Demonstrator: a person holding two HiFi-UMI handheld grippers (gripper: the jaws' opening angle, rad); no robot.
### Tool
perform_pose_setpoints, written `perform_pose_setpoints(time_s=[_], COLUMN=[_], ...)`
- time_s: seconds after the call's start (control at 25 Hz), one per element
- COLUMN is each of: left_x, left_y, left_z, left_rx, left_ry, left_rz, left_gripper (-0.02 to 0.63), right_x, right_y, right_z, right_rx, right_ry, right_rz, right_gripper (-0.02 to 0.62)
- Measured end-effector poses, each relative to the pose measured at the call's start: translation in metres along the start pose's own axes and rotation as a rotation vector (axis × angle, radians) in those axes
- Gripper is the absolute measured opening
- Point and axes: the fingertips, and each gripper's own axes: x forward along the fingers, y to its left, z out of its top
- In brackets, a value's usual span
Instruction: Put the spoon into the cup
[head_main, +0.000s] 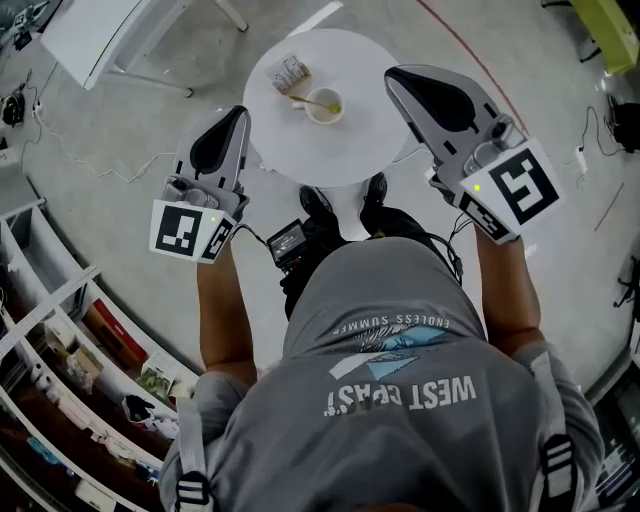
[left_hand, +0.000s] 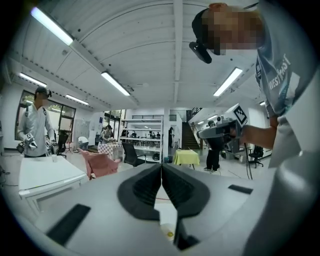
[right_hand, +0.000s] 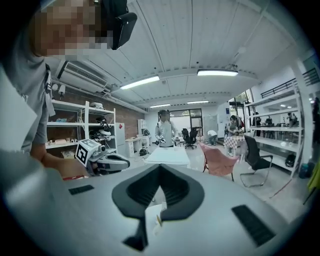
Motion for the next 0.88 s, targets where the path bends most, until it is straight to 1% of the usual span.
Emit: perform_pose_setpoints(time_s=[0.16, 0.36, 0.68, 0.88], left_x=[-0.010, -0.028, -0.049, -0.055], left_y=[0.000, 0.000, 0.008, 0.010], left_z=[0.016, 0.041, 0.049, 0.051], left_rx=[0.021, 0.045, 0.072, 0.083], left_ry=[-0.030, -0.066, -0.090, -0.098], left_rz=[0.020, 0.043, 0.079, 0.086], left_gripper=[0.008, 0.006, 0.006, 0.006], right_x=[-0.003, -0.007, -0.006, -0.007], right_y=[0.005, 0.016, 0.030, 0.032], right_z=[0.005, 0.021, 0.039, 0.040], right_rx=[-0.023, -0.076, -0.145, -0.152], right_ry=[-0.001, 0.000, -0.028, -0.028], right_rz=[0.014, 0.028, 0.060, 0.061], right_gripper=[0.002, 0.002, 0.000, 0.001])
